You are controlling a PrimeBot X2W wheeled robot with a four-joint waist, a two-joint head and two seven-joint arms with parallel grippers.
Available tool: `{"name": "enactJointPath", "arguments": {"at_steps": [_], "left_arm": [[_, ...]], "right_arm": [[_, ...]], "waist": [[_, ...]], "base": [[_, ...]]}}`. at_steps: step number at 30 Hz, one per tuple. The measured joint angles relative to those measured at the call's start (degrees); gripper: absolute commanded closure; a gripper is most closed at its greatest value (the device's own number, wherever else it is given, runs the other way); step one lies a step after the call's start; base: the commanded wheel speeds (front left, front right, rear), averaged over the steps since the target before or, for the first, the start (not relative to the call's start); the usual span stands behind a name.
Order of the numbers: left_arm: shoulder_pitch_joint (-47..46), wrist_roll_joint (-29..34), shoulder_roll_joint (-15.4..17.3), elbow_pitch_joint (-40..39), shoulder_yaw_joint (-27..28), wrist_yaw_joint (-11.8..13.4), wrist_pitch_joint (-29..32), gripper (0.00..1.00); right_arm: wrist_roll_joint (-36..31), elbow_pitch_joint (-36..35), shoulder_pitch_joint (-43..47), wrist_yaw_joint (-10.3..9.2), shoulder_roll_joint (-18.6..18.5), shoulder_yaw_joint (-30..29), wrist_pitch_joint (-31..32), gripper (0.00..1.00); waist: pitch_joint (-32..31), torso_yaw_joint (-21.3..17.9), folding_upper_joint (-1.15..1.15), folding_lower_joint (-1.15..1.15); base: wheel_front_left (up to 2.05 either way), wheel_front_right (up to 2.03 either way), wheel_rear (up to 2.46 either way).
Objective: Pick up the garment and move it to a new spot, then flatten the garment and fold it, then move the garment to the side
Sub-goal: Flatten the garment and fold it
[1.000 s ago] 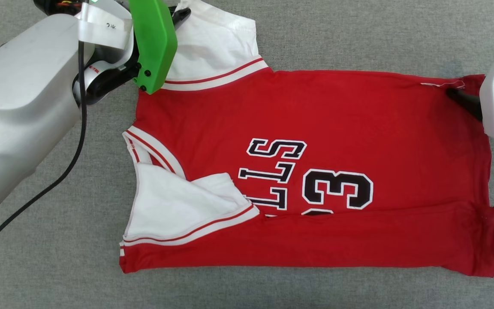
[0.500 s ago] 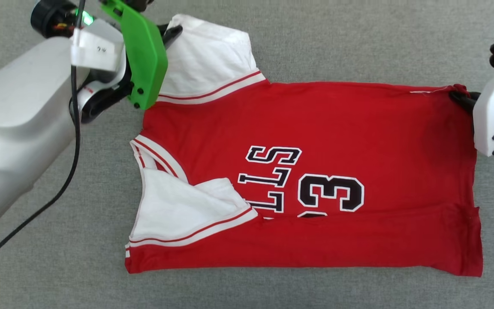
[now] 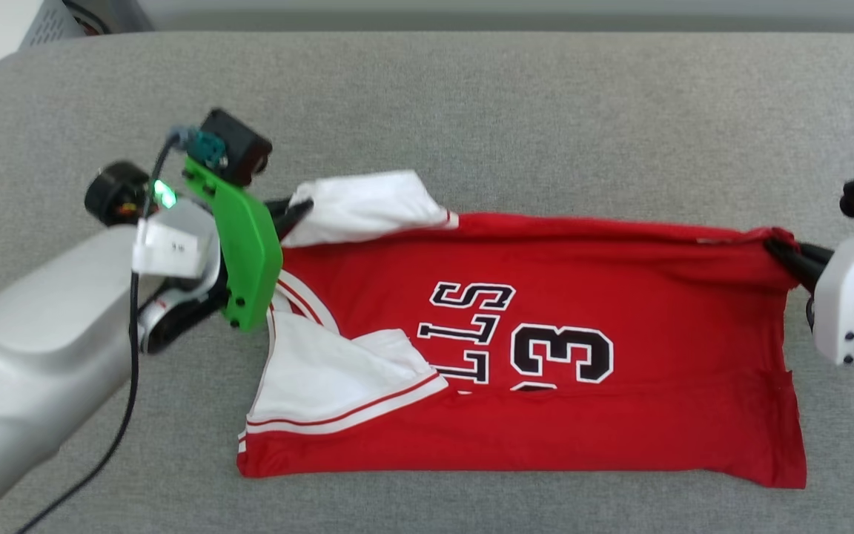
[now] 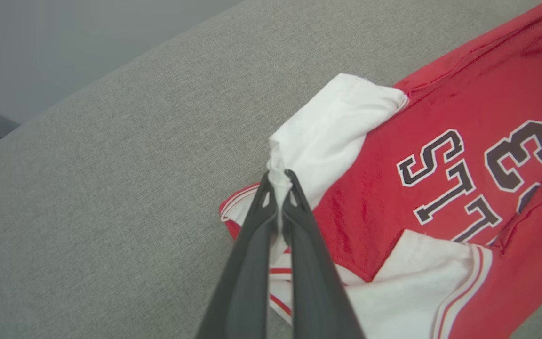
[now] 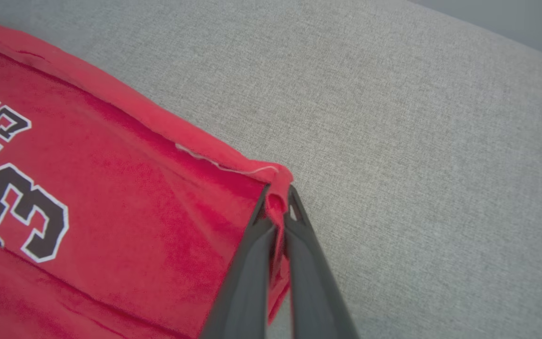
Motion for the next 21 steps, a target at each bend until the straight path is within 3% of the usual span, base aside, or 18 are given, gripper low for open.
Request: {"name": "enactJointPath", "arguments": {"at_steps": [11, 21], "left_arm": [[13.7, -0.4, 4.4, -7.6, -0.1, 4.4, -2.2, 1.0], [22.6, -2.3, 6.4, -10.8, -0.1, 7.4, -3.8, 1.0]], "right_arm": [[0.9, -4.2, 13.5, 0.0, -1.4, -2.7, -4.6, 1.0], [-1.0, -8.6, 25.2, 0.0, -0.1, -9.7, -6.1, 1.0]], "waist": [[-5.3, 0.6, 0.0, 0.0], [-7.3, 0.7, 0.0, 0.0]], "base": [[0.0, 0.0, 0.0], [0.0, 0.0, 0.0]]}}
